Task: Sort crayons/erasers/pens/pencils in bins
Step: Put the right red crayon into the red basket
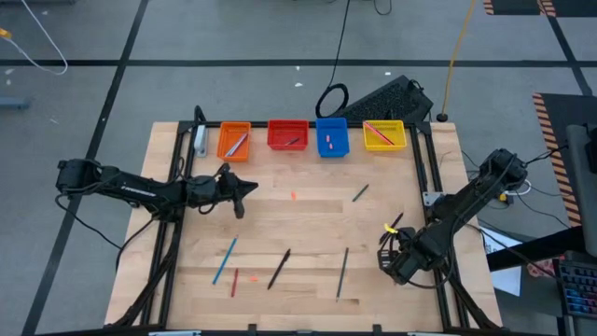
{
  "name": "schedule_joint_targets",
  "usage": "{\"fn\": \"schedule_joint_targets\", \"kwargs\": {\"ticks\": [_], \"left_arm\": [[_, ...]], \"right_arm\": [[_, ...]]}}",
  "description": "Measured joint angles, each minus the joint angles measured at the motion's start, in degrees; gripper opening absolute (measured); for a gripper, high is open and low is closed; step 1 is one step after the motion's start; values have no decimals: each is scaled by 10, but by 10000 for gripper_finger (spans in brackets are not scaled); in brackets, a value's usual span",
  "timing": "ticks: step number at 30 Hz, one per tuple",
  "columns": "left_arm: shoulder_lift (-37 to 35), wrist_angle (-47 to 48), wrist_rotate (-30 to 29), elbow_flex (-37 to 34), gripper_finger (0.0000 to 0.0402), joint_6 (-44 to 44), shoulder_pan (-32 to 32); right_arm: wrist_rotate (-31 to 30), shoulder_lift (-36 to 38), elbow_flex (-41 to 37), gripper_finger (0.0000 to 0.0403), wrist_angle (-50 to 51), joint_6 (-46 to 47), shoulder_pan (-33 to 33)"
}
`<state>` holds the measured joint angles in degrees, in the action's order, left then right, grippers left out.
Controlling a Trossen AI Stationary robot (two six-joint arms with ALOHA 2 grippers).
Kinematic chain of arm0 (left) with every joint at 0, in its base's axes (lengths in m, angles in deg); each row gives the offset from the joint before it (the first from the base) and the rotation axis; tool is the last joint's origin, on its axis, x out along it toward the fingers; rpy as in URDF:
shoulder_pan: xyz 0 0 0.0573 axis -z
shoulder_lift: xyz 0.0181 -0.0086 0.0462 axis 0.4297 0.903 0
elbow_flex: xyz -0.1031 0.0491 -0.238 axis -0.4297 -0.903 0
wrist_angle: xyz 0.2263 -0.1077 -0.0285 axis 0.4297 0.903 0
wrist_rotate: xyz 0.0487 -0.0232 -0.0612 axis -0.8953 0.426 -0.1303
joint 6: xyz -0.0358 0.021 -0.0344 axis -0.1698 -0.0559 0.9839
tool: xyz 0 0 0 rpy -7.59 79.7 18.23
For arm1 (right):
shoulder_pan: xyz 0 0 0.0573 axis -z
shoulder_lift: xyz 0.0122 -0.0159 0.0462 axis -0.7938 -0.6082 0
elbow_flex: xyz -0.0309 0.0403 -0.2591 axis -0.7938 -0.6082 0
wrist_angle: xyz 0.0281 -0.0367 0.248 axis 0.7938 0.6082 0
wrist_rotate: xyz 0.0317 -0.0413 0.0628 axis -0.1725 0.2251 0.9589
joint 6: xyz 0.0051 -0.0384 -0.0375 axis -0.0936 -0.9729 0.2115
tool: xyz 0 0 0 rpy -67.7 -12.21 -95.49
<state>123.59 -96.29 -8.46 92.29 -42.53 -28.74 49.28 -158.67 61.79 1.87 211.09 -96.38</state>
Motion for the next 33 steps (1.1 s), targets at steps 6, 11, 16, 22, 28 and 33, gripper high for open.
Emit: {"fn": "schedule_joint_targets", "kwargs": {"ticks": [6, 11, 16, 22, 28, 33], "left_arm": [[0, 0, 0, 0, 24, 0, 0], [0, 0, 0, 0, 24, 0, 0], [0, 0, 0, 0, 24, 0, 0], [0, 2, 0, 0, 24, 1, 0], [0, 3, 0, 0, 24, 2, 0], [0, 3, 0, 0, 24, 2, 0]], "right_arm": [[-4, -19, -29, 160, -31, 1, 8], [-15, -51, -29, 160, -42, -2, 12], [-17, -77, -28, 143, -68, -7, 16], [-36, -81, -28, 84, -79, -20, 19], [-51, -81, -28, 21, -79, -35, 19], [-56, -77, -29, 23, -92, -78, 19]]}}
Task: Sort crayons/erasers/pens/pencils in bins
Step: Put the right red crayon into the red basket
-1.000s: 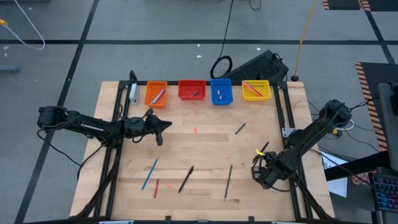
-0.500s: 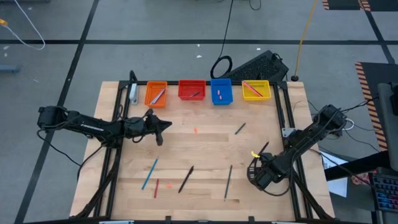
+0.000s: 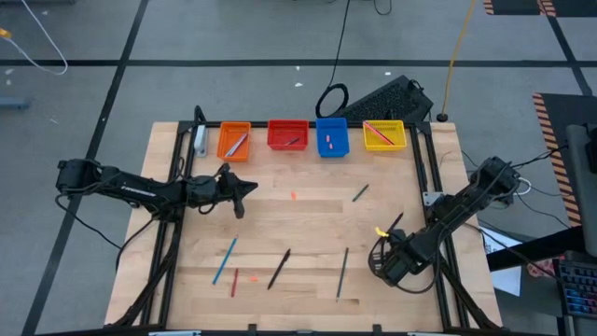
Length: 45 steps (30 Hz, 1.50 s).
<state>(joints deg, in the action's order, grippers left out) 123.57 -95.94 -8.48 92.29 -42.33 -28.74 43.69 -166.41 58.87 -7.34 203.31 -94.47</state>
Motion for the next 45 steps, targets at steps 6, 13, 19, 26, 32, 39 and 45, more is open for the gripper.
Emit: {"fn": "schedule_joint_targets", "kwargs": {"ticks": [6, 13, 19, 26, 32, 39, 45], "left_arm": [[0, 1, 0, 0, 24, 2, 0], [0, 1, 0, 0, 24, 3, 0], [0, 1, 0, 0, 24, 3, 0], [0, 1, 0, 0, 24, 7, 0], [0, 1, 0, 0, 24, 7, 0], [0, 0, 0, 0, 24, 7, 0], [0, 0, 3, 0, 24, 8, 0]], "right_arm": [[-48, 38, 1, 41, -39, -72, 10], [-205, 99, 1, 20, -91, -264, 51], [-260, 114, 1, 10, -194, -523, 152], [-167, 114, 1, 15, -251, -578, 211], [-136, 104, 8, 17, -153, -446, 144], [-80, 40, 133, 17, 74, -313, 92], [1, -22, 189, 21, 175, -191, 61]]}}
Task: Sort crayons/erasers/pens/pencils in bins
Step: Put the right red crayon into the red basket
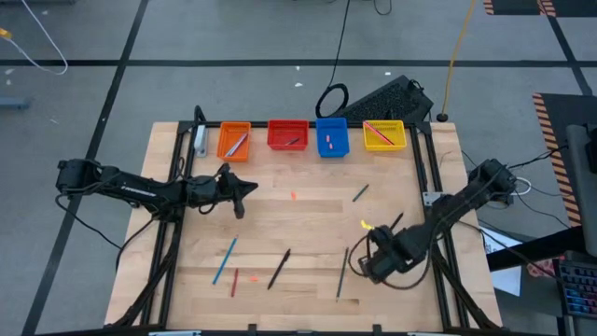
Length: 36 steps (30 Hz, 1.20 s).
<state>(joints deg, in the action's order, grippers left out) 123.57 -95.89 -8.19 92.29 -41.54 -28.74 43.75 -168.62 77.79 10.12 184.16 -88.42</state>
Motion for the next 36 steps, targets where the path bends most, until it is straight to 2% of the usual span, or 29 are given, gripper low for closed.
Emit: {"fn": "schedule_joint_targets", "kwargs": {"ticks": [5, 11, 14, 20, 26, 36], "left_arm": [[0, 6, 2, 0, 24, 1, 0], [0, 13, 2, 0, 24, 4, 0], [0, 13, 2, 0, 24, 4, 0], [0, 13, 2, 0, 24, 4, 0], [0, 14, 3, 0, 24, 5, 0], [0, 20, 3, 0, 24, 4, 0]], "right_arm": [[13, -33, -7, 64, -32, 51, -17], [26, -77, -7, 138, -31, 42, -17], [27, -91, -7, 154, -35, 39, -13], [26, -111, -13, 135, -54, 37, -10], [28, -105, -77, 101, -179, 55, -9], [29, -97, -94, 70, -182, 37, -6]]}}
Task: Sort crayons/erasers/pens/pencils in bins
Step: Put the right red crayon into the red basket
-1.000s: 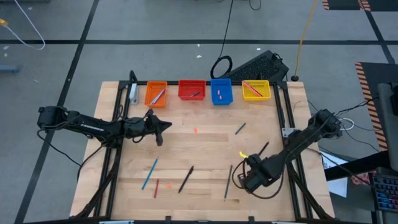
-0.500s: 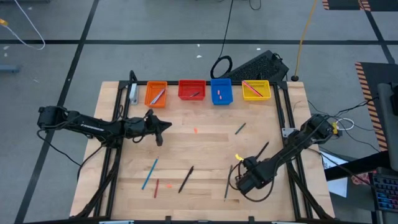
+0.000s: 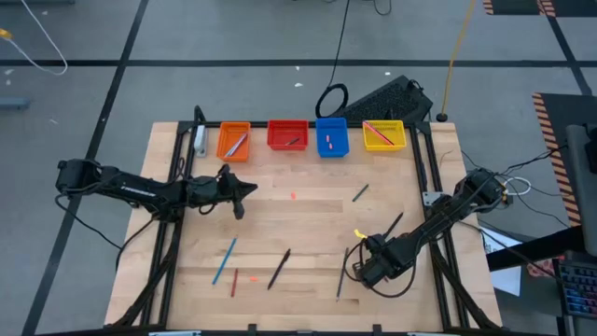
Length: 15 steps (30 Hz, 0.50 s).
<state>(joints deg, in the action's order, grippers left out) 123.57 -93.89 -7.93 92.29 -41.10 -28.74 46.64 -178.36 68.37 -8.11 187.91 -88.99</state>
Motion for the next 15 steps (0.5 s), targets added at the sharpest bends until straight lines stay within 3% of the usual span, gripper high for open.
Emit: {"fn": "schedule_joint_targets", "kwargs": {"ticks": [8, 15], "left_arm": [[0, 1, 0, 0, 24, 0, 0], [0, 1, 0, 0, 24, 0, 0]], "right_arm": [[1, 0, -6, 29, 2, -36, 0], [-13, 35, -9, 28, -3, -63, 7]]}}
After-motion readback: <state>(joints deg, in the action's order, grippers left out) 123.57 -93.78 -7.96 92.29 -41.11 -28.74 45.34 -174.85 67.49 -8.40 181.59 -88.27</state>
